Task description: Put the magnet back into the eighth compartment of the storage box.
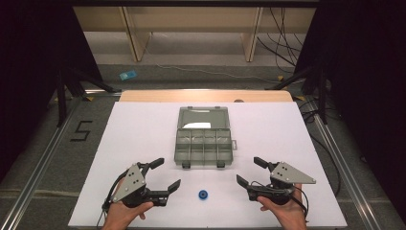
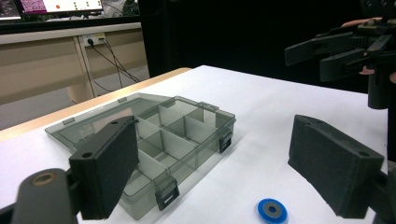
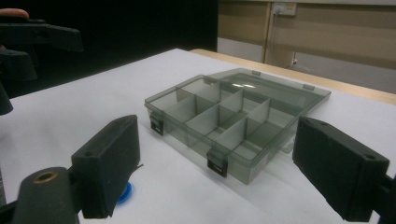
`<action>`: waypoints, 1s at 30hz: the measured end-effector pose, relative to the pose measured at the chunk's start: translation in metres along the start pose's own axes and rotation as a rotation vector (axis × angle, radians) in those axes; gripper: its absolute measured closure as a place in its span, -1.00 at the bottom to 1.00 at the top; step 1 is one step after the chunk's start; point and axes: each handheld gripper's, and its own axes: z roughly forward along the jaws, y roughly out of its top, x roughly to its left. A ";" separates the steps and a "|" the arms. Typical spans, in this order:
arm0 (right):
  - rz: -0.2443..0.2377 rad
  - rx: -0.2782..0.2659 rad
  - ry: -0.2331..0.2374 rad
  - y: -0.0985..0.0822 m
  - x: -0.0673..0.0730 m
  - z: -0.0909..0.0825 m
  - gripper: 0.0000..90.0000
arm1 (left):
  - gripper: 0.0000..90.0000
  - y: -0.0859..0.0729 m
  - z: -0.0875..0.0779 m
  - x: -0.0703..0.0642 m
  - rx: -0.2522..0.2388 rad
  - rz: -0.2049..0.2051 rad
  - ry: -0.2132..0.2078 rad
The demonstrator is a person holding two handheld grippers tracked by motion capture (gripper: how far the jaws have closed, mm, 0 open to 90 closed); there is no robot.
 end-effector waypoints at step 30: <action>-0.022 0.007 0.029 0.001 0.005 0.002 -0.64 | -0.65 0.001 -0.002 0.000 -0.017 -0.007 -0.002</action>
